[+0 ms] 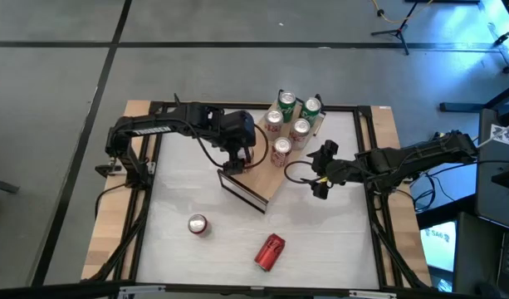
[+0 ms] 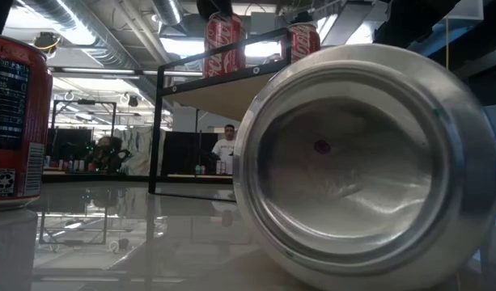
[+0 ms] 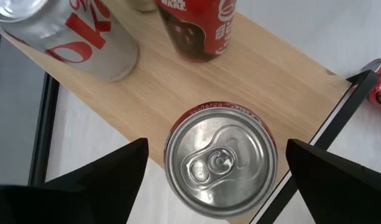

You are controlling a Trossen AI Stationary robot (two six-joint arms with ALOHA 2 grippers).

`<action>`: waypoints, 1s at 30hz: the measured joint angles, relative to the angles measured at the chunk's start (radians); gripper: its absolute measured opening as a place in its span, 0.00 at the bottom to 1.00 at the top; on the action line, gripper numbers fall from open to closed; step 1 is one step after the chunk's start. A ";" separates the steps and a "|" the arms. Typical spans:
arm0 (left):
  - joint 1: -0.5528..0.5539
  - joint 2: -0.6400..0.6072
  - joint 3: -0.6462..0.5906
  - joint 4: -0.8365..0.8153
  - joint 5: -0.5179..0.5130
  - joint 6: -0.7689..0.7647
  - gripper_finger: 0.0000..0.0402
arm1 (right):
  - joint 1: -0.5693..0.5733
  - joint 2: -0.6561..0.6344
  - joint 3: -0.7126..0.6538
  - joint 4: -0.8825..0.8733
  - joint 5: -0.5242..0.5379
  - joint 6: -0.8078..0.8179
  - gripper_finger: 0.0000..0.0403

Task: Place canned beverage on shelf
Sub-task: Put the red-white soda can on the shelf aligned with the other red-white soda can

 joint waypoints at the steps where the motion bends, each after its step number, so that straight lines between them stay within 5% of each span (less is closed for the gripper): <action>1: 0.000 -0.001 0.000 0.002 0.000 0.000 0.92 | 0.000 0.000 0.000 0.000 0.000 0.000 0.96; 21: 0.000 -0.111 0.041 -0.024 -0.019 -0.012 0.91 | 0.000 0.000 0.000 0.000 0.000 0.000 0.96; 30: -0.045 -0.322 0.038 -0.203 -0.162 -0.282 0.91 | 0.000 0.000 0.000 0.000 0.000 0.000 0.96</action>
